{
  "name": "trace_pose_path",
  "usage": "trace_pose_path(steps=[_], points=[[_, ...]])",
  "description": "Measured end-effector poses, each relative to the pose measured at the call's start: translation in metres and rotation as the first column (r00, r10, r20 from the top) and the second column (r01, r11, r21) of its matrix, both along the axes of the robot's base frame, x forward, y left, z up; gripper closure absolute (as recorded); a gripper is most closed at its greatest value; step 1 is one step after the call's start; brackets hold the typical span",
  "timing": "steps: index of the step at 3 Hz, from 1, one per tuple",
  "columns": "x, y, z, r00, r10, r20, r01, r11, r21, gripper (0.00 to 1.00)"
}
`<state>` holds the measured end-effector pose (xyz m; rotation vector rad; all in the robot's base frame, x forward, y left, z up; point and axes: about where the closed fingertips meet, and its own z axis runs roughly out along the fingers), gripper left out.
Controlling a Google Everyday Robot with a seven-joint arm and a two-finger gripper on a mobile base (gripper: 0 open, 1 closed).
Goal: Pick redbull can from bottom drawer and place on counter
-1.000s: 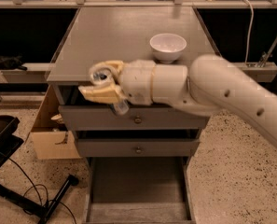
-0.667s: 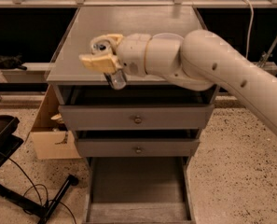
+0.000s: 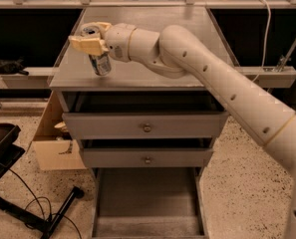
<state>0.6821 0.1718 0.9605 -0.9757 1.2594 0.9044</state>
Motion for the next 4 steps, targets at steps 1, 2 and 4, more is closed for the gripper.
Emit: trace_pose_path(steps=[1, 2, 4], points=[[0.035, 0.017, -0.017, 0.9997, 0.009, -0.024, -0.007, 0.998, 0.055, 1.0], [0.056, 0.021, -0.028, 0.9996, 0.003, -0.028, -0.001, 0.996, 0.087, 1.0], [0.057, 0.02, -0.029, 0.9996, 0.001, -0.029, 0.001, 0.996, 0.09, 0.5]])
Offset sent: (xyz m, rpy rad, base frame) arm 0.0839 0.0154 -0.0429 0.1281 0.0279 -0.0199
